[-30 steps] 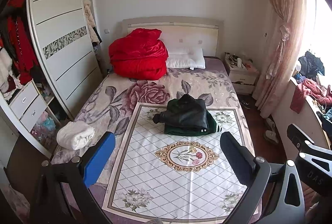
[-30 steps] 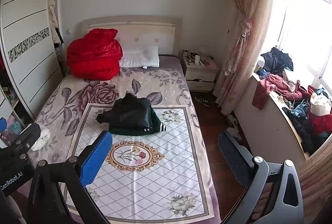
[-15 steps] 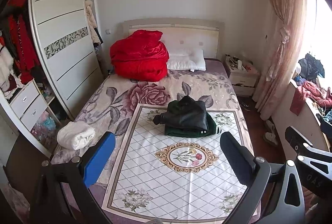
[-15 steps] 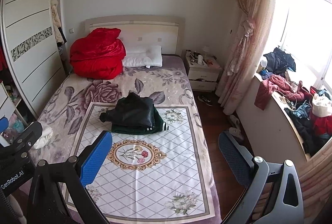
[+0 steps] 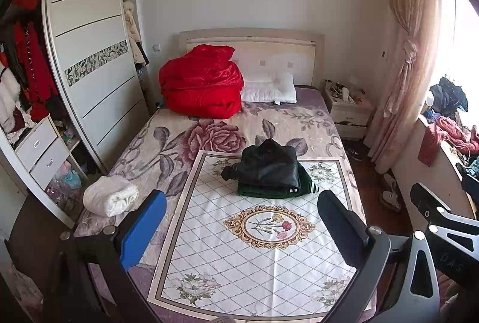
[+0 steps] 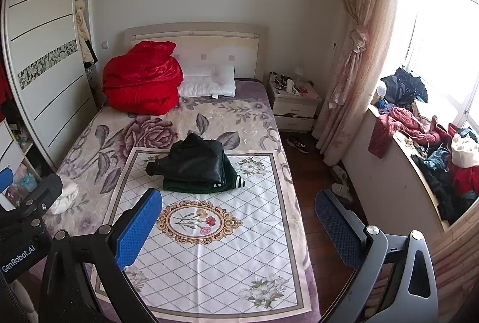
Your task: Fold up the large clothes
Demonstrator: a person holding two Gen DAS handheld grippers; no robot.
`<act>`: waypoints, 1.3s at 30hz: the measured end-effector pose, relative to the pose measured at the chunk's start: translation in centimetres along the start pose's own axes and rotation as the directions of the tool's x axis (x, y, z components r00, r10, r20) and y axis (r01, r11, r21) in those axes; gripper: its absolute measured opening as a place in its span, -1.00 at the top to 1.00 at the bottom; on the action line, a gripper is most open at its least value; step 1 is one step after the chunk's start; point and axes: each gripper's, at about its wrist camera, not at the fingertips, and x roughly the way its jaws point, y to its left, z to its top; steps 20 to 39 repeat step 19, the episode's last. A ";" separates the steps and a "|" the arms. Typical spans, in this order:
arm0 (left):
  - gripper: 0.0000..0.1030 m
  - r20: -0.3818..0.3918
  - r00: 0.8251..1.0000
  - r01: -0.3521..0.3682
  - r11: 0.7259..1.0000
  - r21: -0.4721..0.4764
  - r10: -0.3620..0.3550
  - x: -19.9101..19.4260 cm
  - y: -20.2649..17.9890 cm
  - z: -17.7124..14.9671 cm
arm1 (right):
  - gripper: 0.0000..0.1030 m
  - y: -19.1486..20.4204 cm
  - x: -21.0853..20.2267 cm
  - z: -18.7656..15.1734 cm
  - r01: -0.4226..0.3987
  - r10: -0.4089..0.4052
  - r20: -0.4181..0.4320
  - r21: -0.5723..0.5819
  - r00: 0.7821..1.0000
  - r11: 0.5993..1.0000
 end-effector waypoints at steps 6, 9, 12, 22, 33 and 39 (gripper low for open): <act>-1.00 -0.001 1.000 -0.001 1.000 0.001 0.001 0.1 0.0 0.0 | -1.00 0.0 -0.2 0.0 -0.002 0.002 0.001 0.002 1.000 1.000; -1.00 -0.002 1.000 0.000 1.000 -0.002 0.000 0.0 0.0 -0.1 | -1.00 0.0 -0.3 0.0 -0.003 0.003 0.001 0.001 1.000 1.000; -1.00 -0.003 1.000 -0.002 1.000 -0.002 0.002 -0.1 -0.1 -0.1 | -1.00 0.0 -0.5 -0.2 -0.002 0.002 0.003 0.002 1.000 1.000; -1.00 0.002 1.000 0.002 1.000 -0.003 -0.002 -0.5 -0.1 -0.5 | -1.00 0.1 -0.6 -0.3 -0.002 0.002 0.001 0.005 1.000 1.000; -1.00 0.002 1.000 0.002 1.000 -0.003 -0.002 -0.5 -0.1 -0.5 | -1.00 0.1 -0.6 -0.3 -0.002 0.002 0.001 0.005 1.000 1.000; -1.00 0.002 1.000 0.002 1.000 -0.003 -0.002 -0.5 -0.1 -0.5 | -1.00 0.1 -0.6 -0.3 -0.002 0.002 0.001 0.005 1.000 1.000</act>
